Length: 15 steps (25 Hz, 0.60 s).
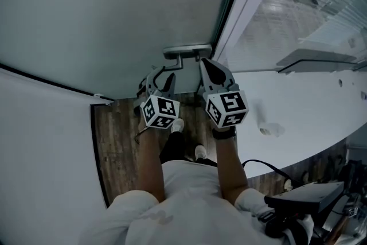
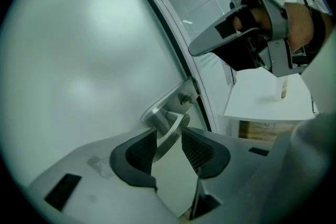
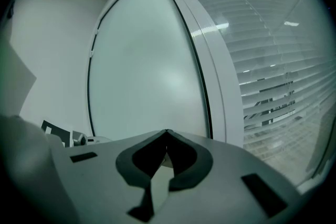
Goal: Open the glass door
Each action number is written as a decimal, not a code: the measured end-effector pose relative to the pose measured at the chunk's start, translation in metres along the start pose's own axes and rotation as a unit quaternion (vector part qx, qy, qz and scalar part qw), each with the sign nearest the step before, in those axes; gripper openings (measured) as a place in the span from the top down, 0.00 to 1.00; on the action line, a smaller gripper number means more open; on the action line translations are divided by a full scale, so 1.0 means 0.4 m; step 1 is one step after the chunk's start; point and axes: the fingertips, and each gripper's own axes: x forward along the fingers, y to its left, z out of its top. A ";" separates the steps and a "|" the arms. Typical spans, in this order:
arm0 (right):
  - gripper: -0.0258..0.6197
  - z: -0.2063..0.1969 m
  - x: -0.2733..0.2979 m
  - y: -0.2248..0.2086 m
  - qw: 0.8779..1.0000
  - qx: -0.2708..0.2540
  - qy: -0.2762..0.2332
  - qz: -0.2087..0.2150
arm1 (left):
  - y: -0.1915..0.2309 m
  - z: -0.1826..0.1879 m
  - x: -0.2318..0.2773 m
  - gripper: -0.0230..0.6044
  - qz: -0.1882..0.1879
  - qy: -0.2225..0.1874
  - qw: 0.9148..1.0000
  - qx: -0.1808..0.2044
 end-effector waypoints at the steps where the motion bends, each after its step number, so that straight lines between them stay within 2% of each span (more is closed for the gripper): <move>1: 0.96 0.000 0.003 -0.003 1.000 0.001 0.001 -0.001 | 0.004 -0.010 0.006 0.77 0.002 0.009 1.000 0.005; 6: 0.96 -0.012 0.022 -0.018 1.000 0.004 0.008 -0.003 | 0.018 -0.036 0.030 0.77 0.013 0.028 0.999 0.027; 9: 0.96 -0.023 0.032 -0.024 1.000 0.008 0.012 -0.004 | 0.029 -0.037 0.037 0.77 0.020 0.028 0.999 0.025; 15: 0.96 -0.041 0.046 -0.021 1.000 0.023 0.019 -0.003 | 0.029 -0.037 0.038 0.77 -0.002 0.062 0.997 0.040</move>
